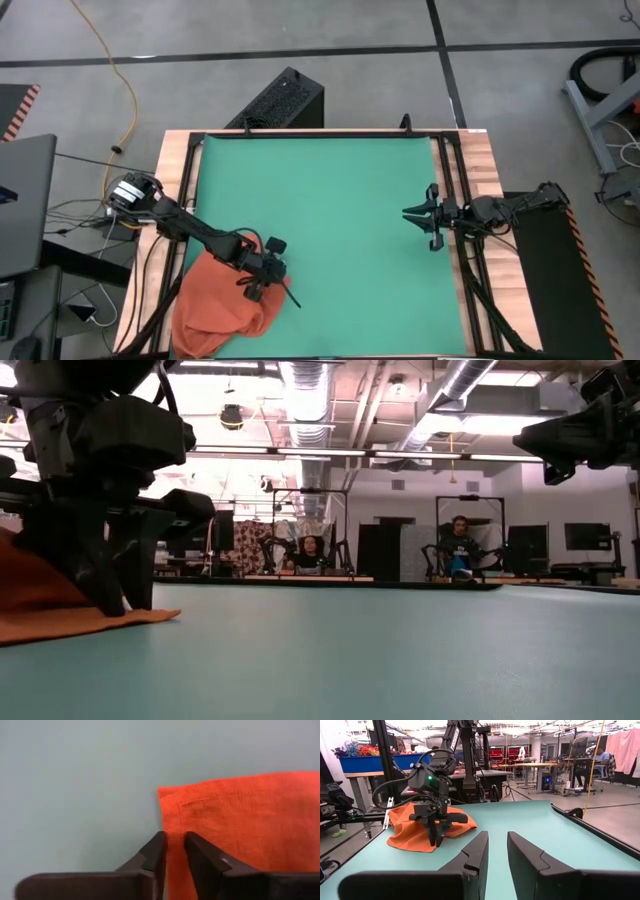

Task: Roll towel into tight, uniform cylinder
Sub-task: Fold the orange towel

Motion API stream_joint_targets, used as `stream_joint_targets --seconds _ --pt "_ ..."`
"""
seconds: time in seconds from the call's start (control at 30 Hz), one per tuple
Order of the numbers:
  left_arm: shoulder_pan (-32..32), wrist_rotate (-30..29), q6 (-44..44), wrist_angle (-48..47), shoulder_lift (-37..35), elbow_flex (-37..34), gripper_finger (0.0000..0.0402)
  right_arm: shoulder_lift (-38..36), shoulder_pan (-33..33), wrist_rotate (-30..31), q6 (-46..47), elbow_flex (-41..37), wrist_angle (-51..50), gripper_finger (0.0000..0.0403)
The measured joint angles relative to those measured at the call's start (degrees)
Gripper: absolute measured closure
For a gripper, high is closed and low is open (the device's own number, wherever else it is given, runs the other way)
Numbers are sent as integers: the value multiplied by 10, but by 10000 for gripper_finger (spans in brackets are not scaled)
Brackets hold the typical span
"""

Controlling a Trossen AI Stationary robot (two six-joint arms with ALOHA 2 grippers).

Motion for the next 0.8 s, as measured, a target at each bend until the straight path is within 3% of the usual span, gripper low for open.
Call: stream_joint_targets --seconds 0.13,0.37,0.53,0.8 --pt "0 -5 -5 -4 1 0 394 0 0 0 0 0 0 307" --pt "3 -62 -3 -1 -5 31 401 0 0 0 0 0 0 307" --pt "16 -148 72 -55 -36 128 401 0 0 0 0 0 0 307" --pt "41 -310 281 -159 -54 336 401 0 0 0 26 0 0 308"
